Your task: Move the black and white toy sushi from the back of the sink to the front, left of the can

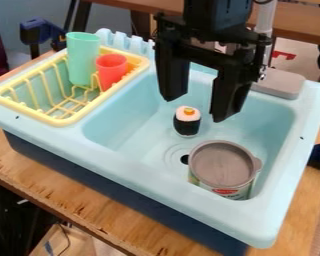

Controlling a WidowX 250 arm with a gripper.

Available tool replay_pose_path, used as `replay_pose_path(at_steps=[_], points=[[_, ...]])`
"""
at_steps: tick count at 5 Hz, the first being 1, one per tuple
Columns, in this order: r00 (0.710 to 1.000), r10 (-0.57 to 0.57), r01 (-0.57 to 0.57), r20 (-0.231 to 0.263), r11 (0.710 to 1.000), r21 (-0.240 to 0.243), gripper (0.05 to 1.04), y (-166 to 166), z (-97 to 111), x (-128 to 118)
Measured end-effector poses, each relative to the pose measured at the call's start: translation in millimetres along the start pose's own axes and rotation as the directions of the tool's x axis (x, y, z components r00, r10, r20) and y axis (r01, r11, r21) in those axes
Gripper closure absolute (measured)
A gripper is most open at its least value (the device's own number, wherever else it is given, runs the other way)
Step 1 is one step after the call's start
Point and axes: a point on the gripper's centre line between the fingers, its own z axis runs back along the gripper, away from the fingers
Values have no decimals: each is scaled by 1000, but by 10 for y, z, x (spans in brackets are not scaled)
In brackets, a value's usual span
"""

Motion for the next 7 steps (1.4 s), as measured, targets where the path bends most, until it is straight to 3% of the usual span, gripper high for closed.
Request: replay_pose_path(at_steps=[2, 3, 4, 7], points=[[999, -2, 3, -35, 1000, 23, 83, 136, -88, 44], [1000, 5, -4, -14, 998, 58, 83, 324, -46, 107], [1000, 15, -13, -24, 997, 79, 83, 482, -60, 114], [999, 10, -7, -43, 998, 68, 83, 736, -336, 305]])
